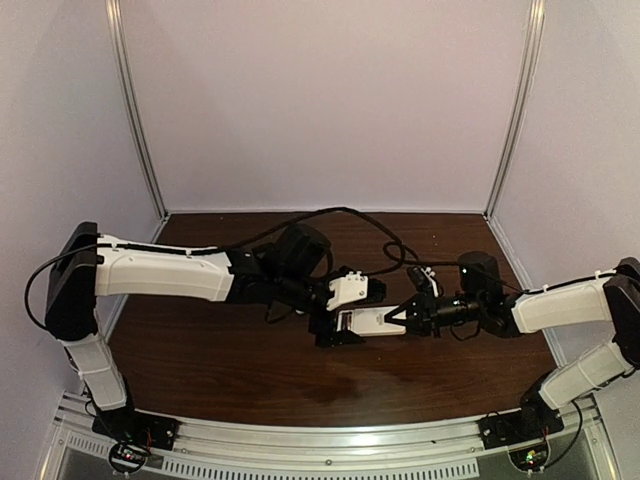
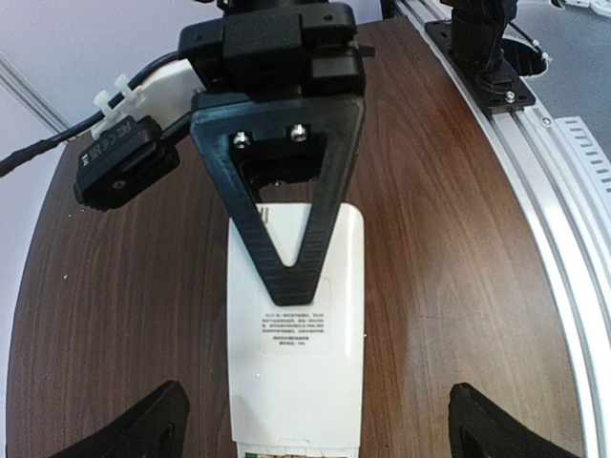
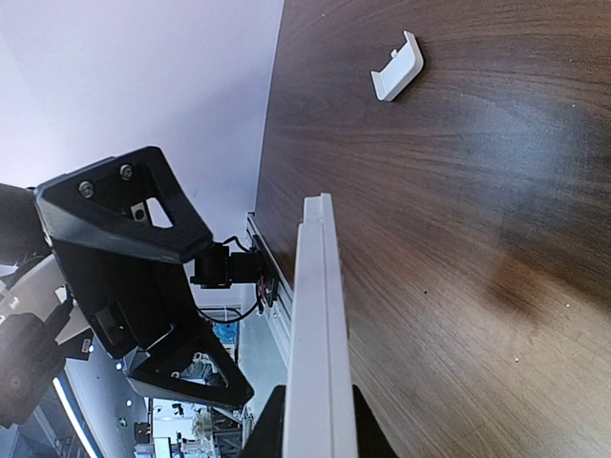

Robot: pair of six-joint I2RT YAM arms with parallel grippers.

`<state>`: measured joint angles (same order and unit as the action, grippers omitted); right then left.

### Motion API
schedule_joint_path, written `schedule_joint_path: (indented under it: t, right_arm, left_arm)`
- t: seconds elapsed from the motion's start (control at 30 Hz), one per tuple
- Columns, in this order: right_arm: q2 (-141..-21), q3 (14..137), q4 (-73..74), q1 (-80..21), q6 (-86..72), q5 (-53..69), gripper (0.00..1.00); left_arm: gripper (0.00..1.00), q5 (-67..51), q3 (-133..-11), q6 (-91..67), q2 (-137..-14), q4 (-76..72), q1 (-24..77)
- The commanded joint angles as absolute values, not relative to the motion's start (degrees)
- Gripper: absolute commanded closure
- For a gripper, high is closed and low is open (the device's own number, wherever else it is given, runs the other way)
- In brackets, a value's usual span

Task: Load the batteries into the remote control
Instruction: Pass from the right arm to the left

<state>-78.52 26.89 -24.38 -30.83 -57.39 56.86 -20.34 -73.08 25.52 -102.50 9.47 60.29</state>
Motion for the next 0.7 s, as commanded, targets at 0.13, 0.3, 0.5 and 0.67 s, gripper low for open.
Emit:
schedule_joint_path:
  t: [0.13,0.3,0.5,0.67]
  right_arm:
    - [-79.4,28.5,-29.7,-32.2,-59.1,58.6,1.0]
    - [-79.8,28.5,-30.8,-32.3,-59.8,58.9,0.99]
    - [-80.9,28.4,-32.0,-32.3,-60.3,59.1,0.99]
    - [-81.7,28.4,-32.8,-32.3,-60.9,59.2,0.95]
  left_arm:
    - [0.09,-18.4,-81.0,30.4,-108.7,13.2,60.6]
    - [0.2,-19.0,-84.3,31.7,-111.7,17.1,60.6]
    - [0.32,-19.6,-85.8,32.2,-113.5,19.5,60.7]
    - [0.51,-17.5,-86.4,32.1,-114.1,20.5,60.7]
